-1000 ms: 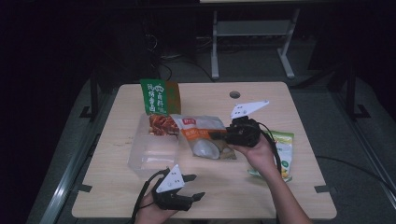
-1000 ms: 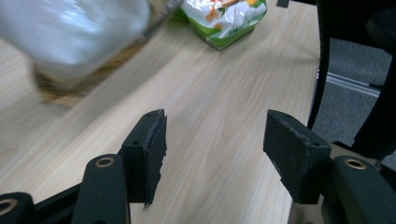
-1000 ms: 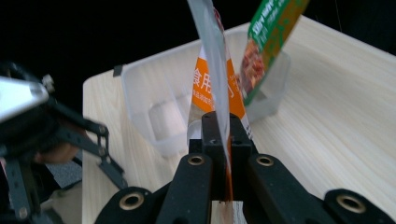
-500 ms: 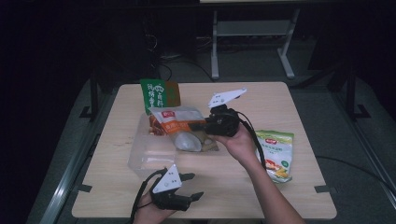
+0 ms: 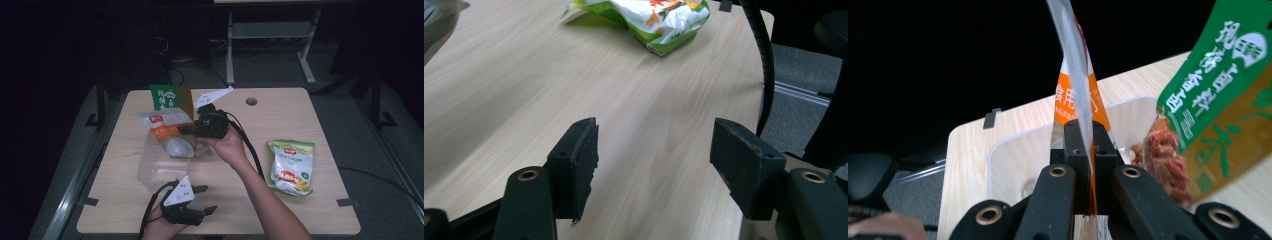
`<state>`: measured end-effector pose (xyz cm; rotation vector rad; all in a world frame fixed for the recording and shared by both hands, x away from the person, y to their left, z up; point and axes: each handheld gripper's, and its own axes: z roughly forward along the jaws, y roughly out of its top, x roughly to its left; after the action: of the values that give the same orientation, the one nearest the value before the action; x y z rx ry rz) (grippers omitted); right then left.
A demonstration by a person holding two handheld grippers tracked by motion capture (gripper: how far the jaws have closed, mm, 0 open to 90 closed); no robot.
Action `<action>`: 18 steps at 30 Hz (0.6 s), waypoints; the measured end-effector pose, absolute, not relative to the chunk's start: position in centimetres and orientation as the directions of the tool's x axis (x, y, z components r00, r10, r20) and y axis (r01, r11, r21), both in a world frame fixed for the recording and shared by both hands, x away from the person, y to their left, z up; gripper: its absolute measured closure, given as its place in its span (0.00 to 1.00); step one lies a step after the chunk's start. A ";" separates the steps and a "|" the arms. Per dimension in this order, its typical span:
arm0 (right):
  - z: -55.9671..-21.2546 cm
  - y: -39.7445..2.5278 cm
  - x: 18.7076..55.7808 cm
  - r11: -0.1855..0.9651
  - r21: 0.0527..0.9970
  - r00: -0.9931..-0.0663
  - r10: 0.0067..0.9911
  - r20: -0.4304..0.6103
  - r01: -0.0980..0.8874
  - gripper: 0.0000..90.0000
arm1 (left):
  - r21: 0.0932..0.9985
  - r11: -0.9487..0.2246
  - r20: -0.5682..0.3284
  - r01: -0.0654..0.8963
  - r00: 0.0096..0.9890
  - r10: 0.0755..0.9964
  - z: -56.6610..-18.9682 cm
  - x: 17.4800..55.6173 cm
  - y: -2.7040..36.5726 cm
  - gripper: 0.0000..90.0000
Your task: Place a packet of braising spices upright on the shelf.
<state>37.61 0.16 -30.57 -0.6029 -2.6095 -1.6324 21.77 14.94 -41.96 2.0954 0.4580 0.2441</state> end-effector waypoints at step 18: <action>-33.9 6.1 40.5 0.391 0.833 -0.906 0.323 0.273 0.391 1.00 | 0.849 -0.471 -0.020 0.242 0.904 0.428 -42.0 22.0 15.4 0.39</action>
<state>40.50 6.06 -33.85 -0.6585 -2.5639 -1.5643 22.01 15.40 -42.03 2.0827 0.4801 0.2393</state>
